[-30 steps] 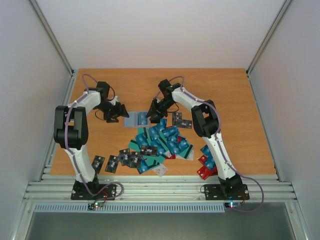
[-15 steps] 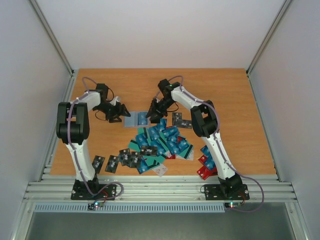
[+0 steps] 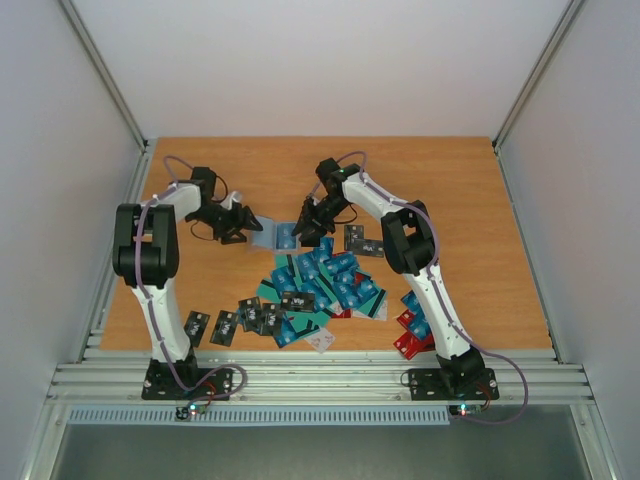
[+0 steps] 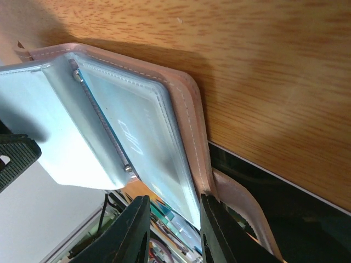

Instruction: Put the credit cards into the card holder

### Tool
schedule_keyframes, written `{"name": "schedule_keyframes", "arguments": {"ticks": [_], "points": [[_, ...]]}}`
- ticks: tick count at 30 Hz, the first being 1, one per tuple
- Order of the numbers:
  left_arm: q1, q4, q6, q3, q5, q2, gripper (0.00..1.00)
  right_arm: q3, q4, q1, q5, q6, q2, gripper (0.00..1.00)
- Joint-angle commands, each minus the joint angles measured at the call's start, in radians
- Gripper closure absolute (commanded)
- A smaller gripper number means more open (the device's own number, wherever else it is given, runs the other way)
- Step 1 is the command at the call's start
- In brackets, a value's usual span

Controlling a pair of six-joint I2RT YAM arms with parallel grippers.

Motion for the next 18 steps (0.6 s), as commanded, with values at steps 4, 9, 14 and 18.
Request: {"name": "schedule_keyframes", "arguments": {"ticks": [4, 9, 14, 18], "points": [[-0.041, -0.005, -0.008, 0.040, 0.053, -0.044, 0.36, 0.010, -0.016, 0.025, 0.041, 0.017, 0.057, 0.73], [-0.071, -0.034, -0.001, 0.080, 0.027, -0.064, 0.36, 0.018, -0.014, 0.028, 0.041, 0.020, 0.057, 0.73], [-0.105, -0.078, 0.005, 0.131, -0.005, -0.074, 0.36, 0.019, -0.013, 0.027, 0.040, 0.021, 0.057, 0.73], [-0.135, -0.087, 0.004, 0.148, -0.016, -0.064, 0.36, 0.027, -0.013, 0.028, 0.035, 0.023, 0.060, 0.73]]}}
